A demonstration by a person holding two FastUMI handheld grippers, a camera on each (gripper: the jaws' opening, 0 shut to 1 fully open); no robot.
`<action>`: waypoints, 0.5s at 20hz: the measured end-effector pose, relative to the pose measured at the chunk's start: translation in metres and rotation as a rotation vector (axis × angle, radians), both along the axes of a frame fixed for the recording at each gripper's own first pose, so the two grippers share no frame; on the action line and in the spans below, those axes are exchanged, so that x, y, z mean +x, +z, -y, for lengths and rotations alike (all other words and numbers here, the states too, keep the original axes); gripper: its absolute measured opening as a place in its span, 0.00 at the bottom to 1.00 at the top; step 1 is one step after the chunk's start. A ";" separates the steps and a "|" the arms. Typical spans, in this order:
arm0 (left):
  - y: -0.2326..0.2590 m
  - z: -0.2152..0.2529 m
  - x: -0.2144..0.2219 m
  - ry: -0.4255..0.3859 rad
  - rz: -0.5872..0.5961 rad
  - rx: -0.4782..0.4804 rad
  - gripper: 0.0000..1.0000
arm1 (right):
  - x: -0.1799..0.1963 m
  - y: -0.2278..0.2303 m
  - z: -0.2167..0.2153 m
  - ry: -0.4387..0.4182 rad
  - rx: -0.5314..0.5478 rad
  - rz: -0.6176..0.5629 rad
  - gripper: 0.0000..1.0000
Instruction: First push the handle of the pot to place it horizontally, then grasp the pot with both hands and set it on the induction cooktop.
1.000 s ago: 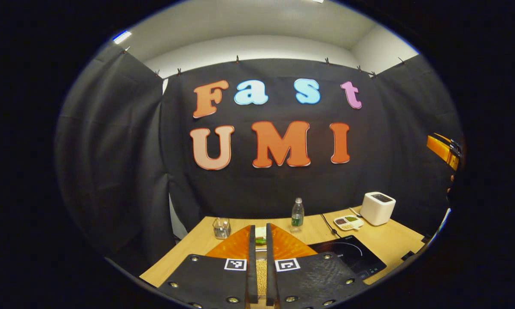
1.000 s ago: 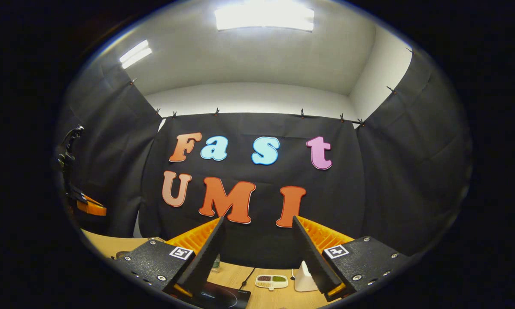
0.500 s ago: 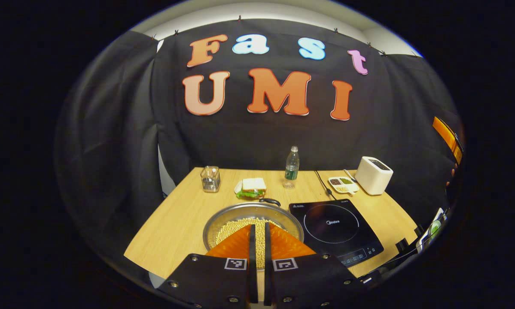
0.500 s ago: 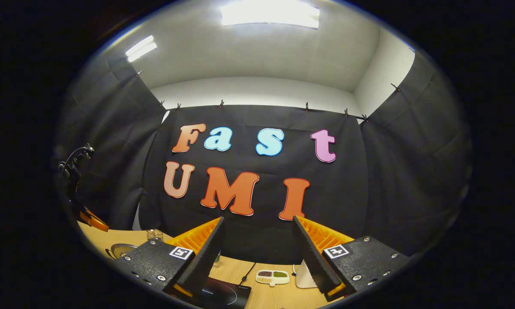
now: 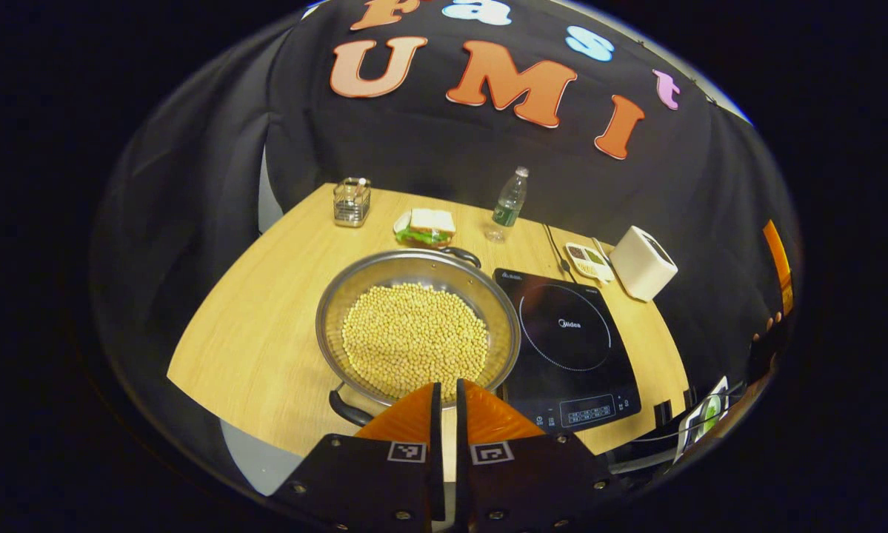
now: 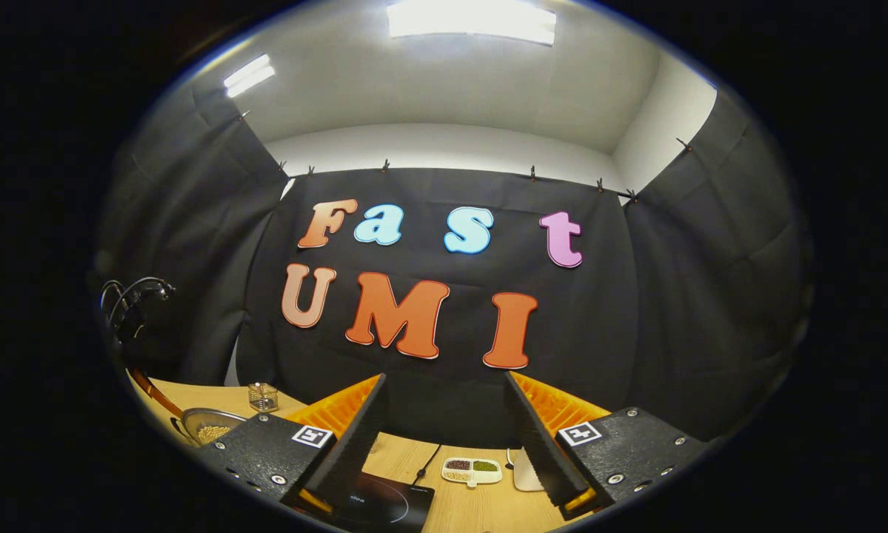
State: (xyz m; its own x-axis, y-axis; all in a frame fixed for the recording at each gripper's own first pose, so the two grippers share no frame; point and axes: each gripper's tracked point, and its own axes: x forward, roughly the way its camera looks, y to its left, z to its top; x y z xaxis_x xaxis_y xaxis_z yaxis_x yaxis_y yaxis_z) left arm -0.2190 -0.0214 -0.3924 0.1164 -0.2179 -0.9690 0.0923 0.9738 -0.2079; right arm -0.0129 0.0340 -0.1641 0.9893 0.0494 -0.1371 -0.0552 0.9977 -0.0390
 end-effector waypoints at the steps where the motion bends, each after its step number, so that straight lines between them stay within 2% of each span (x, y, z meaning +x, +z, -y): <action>1: -0.005 0.000 -0.006 0.007 -0.032 -0.005 0.06 | 0.001 -0.004 -0.002 0.002 -0.006 0.000 0.95; 4: -0.017 -0.006 -0.029 0.039 -0.143 -0.015 0.06 | 0.001 -0.017 -0.007 0.007 -0.025 -0.013 0.95; 5: -0.022 -0.009 -0.036 0.051 -0.178 -0.014 0.03 | 0.002 -0.022 -0.009 0.008 -0.026 -0.020 0.95; 6: -0.026 -0.009 -0.043 0.061 -0.205 -0.018 0.06 | 0.002 -0.026 -0.011 0.010 -0.026 -0.028 0.95; 8: -0.032 -0.012 -0.053 0.066 -0.243 -0.019 0.06 | 0.002 -0.034 -0.014 0.012 -0.021 -0.040 0.95; 9: -0.035 -0.013 -0.057 0.067 -0.260 -0.017 0.10 | 0.003 -0.037 -0.015 0.011 -0.017 -0.046 0.95; 10: -0.040 -0.015 -0.062 0.067 -0.273 -0.012 0.06 | 0.004 -0.041 -0.016 0.011 -0.013 -0.052 0.95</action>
State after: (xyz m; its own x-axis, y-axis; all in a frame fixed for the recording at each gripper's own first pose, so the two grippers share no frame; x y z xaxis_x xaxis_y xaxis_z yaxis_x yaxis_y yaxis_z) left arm -0.2812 -0.0069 -0.4325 -0.1338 -0.2300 -0.9640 -0.0328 0.9732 -0.2276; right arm -0.0090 0.0505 -0.2048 0.9802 0.0578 -0.1894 -0.0682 0.9965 -0.0489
